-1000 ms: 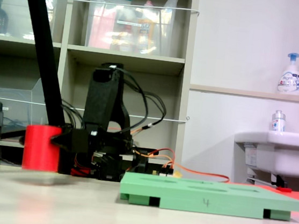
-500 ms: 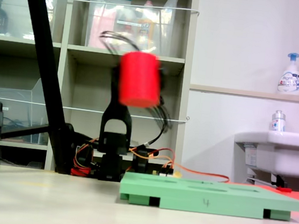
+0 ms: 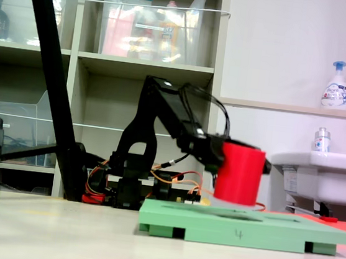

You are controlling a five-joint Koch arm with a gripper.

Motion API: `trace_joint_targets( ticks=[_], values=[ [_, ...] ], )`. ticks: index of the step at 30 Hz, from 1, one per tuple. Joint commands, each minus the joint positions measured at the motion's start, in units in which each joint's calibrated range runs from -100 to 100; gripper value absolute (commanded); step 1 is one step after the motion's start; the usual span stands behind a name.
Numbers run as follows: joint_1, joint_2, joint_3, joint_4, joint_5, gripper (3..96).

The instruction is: Put the cylinder block into the corresponding hole

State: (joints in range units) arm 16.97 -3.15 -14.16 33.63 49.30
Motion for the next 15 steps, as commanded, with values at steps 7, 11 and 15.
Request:
trace_joint_targets(
  ticks=[7, 11, 15],
  values=[
    [0.2, 8.2, 5.7, 9.8, -0.4, 20.7],
    [0.1, 13.1, 8.7, 10.0, -0.4, 20.7],
    [0.2, 16.8, 12.0, 10.0, -0.4, 20.7]
  ],
)
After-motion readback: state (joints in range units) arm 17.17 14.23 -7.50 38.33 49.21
